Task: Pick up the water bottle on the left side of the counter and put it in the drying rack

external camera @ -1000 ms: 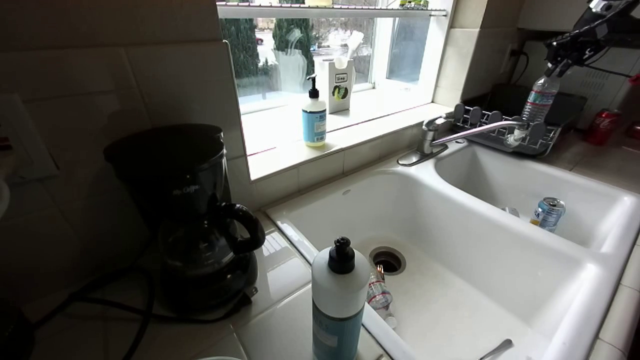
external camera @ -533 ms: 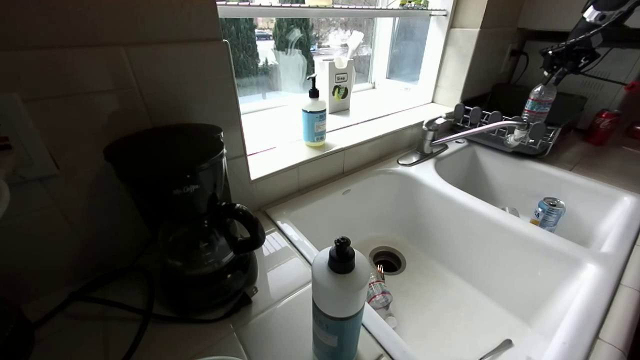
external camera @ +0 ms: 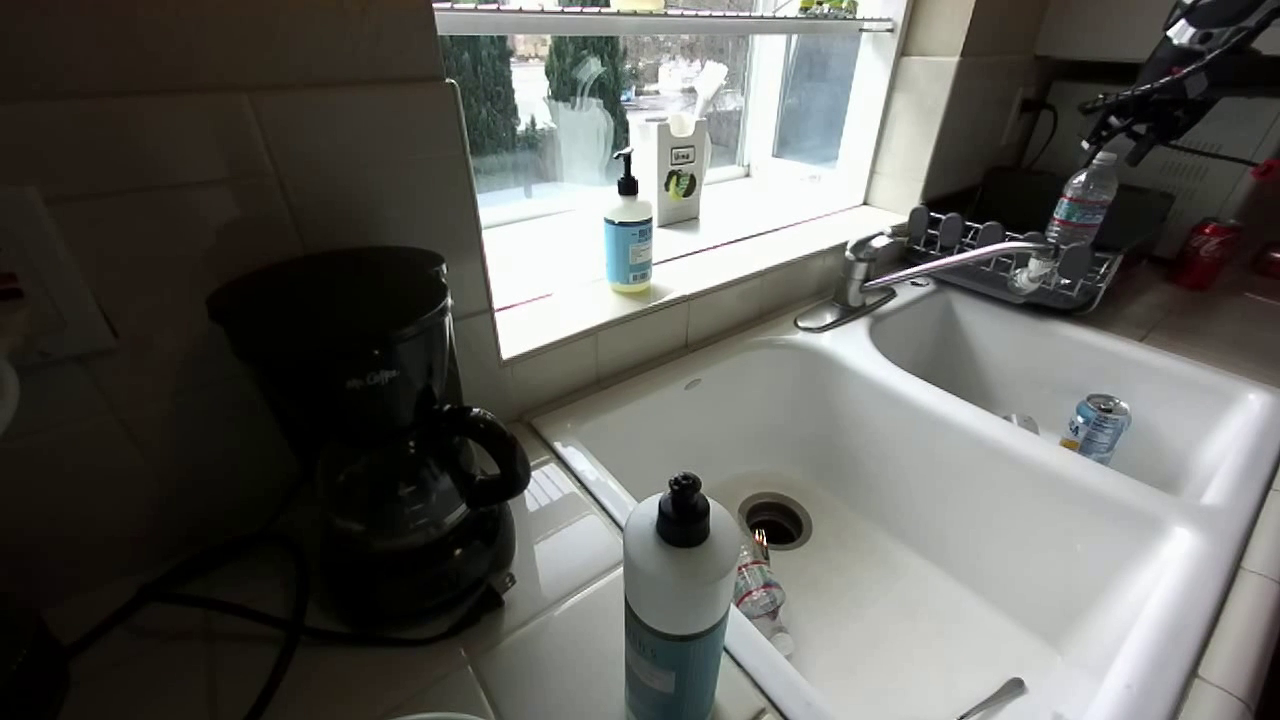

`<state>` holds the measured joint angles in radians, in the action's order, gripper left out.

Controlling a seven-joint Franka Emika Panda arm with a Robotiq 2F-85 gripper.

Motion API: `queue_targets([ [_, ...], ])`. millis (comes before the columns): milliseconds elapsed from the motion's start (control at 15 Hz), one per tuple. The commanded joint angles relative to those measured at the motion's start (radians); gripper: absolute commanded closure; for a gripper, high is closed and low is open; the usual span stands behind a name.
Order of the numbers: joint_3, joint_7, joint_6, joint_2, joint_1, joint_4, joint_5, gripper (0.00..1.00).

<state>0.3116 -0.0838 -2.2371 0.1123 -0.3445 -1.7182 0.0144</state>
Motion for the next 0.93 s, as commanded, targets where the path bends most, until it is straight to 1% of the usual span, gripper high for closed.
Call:
queue_targets([
  [0, 0.001, 0.011, -0.015, -0.046, 0.008, -0.039, -0.035, 0.0],
  [200, 0.0, -0.003, -0.011, -0.089, 0.007, -0.047, -0.039, 0.0],
  [333, -0.001, -0.036, -0.004, -0.132, 0.006, -0.056, -0.013, 0.0],
  [467, -0.006, -0.199, 0.0, -0.189, 0.01, -0.087, 0.08, 0.0],
  [600, -0.007, -0.294, 0.019, -0.243, 0.031, -0.12, 0.112, 0.0],
  [867, -0.041, -0.402, 0.035, -0.372, 0.104, -0.231, 0.077, 0.0],
])
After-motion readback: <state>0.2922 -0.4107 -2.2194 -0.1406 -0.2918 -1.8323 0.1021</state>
